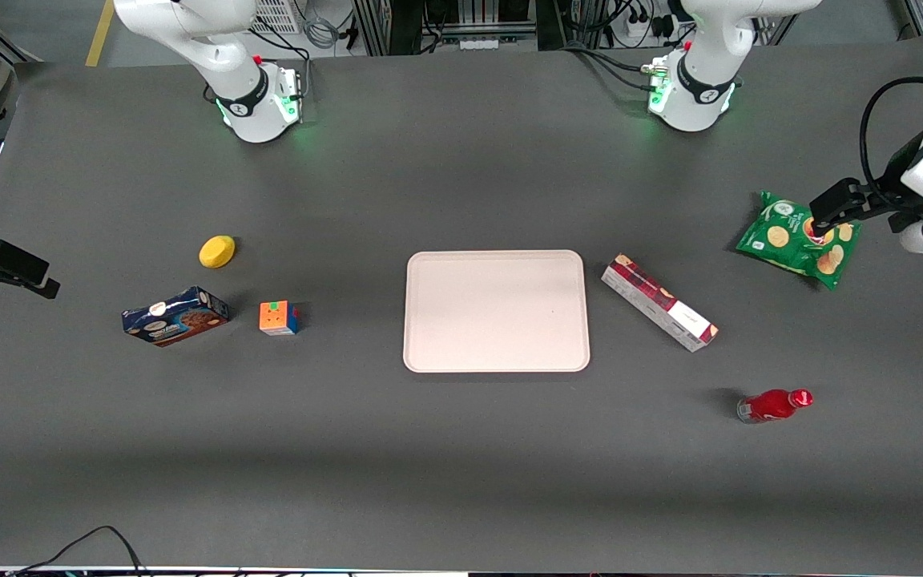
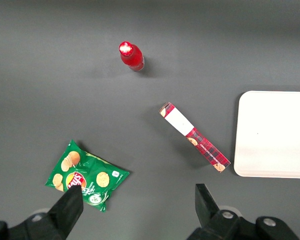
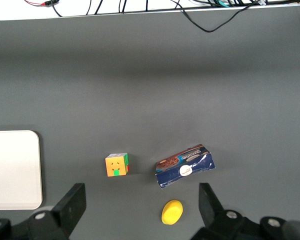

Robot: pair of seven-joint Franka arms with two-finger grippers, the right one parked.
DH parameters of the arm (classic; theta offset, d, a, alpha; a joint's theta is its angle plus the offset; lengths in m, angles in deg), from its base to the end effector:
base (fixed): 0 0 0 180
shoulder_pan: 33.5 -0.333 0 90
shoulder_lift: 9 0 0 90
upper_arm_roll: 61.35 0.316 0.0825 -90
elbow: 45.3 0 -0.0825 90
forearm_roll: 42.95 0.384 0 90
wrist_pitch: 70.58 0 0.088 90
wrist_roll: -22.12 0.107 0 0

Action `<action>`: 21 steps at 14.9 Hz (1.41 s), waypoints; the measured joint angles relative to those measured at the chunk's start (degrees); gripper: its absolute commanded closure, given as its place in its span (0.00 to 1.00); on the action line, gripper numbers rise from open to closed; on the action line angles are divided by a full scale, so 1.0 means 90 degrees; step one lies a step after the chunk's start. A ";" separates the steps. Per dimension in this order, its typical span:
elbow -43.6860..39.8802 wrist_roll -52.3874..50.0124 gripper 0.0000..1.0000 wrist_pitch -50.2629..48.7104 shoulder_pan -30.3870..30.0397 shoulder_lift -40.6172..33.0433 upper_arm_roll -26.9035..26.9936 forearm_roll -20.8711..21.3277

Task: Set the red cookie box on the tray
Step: 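Move the left gripper down over the red tartan cookie box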

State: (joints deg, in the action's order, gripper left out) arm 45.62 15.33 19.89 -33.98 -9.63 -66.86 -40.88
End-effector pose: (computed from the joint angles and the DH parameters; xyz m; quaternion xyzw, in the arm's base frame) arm 0.5500 -0.0449 0.6238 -0.9997 -0.0152 -0.0035 0.0183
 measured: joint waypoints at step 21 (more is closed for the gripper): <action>0.1719 -0.5231 0.00 0.2361 0.0799 0.1242 -0.0030 -0.0315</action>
State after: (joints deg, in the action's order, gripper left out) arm 61.09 -31.75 41.14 -26.79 1.54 -67.13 -43.71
